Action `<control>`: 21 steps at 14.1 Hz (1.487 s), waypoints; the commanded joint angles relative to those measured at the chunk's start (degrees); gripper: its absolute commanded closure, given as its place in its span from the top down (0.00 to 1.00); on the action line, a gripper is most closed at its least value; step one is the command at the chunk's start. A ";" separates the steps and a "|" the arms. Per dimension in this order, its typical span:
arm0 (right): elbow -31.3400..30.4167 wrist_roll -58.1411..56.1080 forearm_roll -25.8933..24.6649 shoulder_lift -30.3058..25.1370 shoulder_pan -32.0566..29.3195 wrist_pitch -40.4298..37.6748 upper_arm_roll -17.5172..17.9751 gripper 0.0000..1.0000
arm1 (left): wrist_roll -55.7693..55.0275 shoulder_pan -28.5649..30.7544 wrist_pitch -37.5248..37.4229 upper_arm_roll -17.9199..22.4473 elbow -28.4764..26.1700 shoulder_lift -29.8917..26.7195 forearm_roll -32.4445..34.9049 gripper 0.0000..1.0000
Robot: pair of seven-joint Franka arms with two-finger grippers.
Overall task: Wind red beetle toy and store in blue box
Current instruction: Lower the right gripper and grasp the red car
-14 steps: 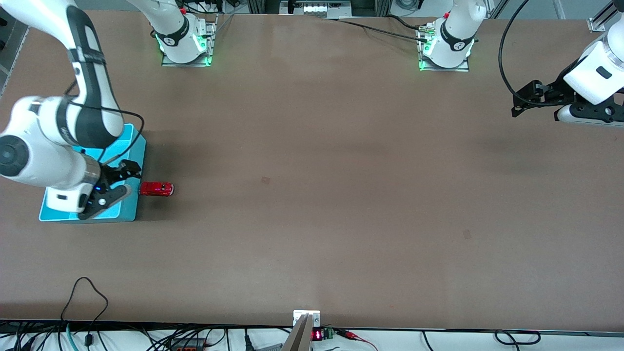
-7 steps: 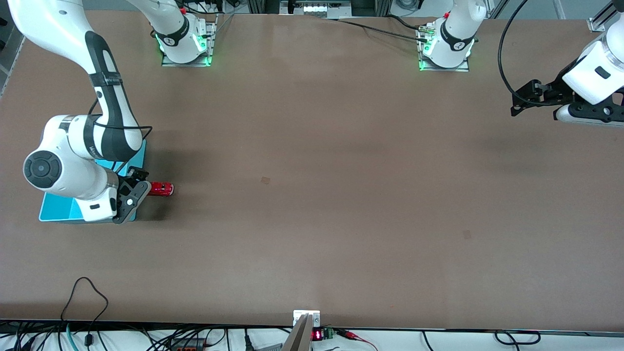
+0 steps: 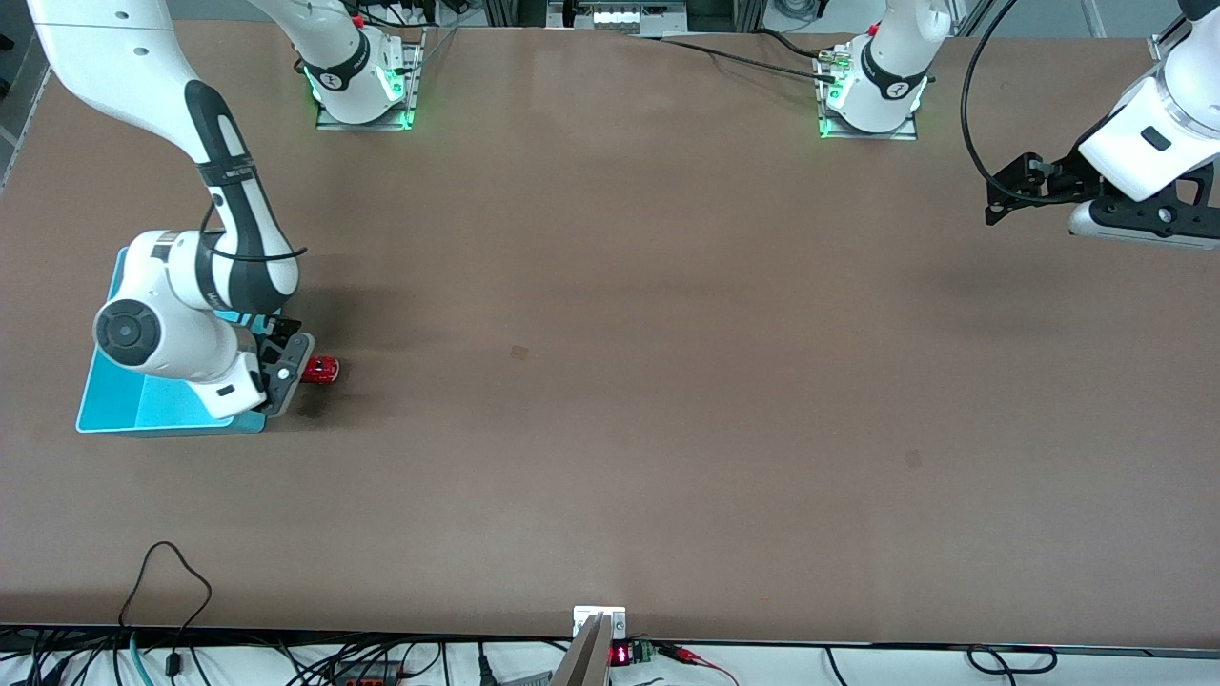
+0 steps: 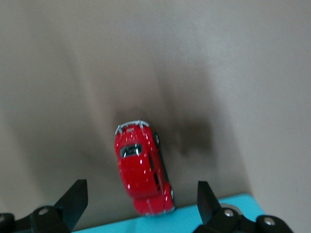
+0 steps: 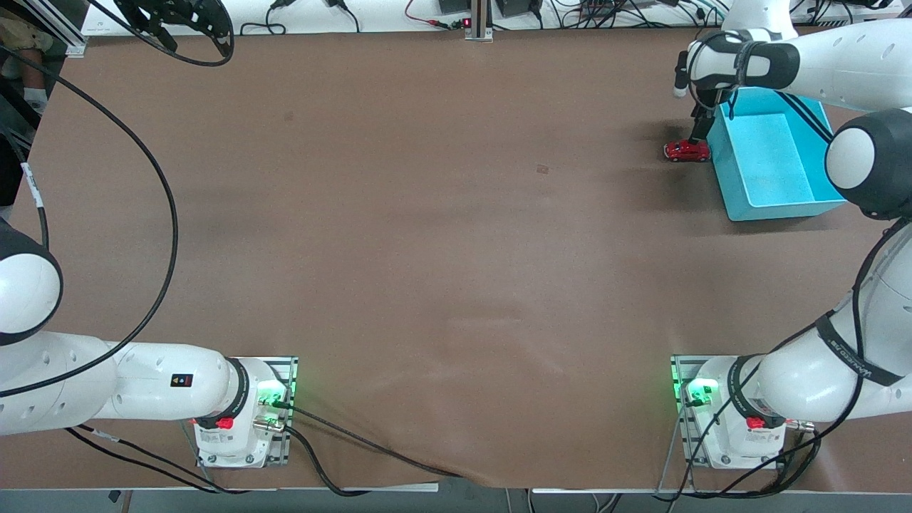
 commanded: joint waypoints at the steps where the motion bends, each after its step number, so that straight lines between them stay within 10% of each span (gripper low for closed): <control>1: -3.50 -7.69 0.40 -0.25 -2.72 5.00 2.29 1.00 | -0.49 0.23 -1.03 -0.11 1.00 -0.08 -1.25 1.00; 14: -8.25 -15.10 1.01 0.90 -4.67 13.88 4.58 1.00 | -0.40 0.67 -0.94 -0.11 1.00 0.18 -1.33 1.00; 17: -8.25 -15.54 0.93 0.99 -4.93 13.88 4.49 0.73 | -0.49 0.58 -0.94 -0.11 1.00 0.18 -1.33 1.00; 19: -7.99 -14.84 1.01 0.90 -5.02 13.88 4.58 0.31 | -0.49 0.58 -0.94 -0.11 1.00 0.18 -1.33 1.00; 21: -7.81 -14.83 1.19 0.38 -4.93 13.71 4.58 0.21 | -0.49 0.58 -0.94 -0.11 1.00 0.18 -1.33 1.00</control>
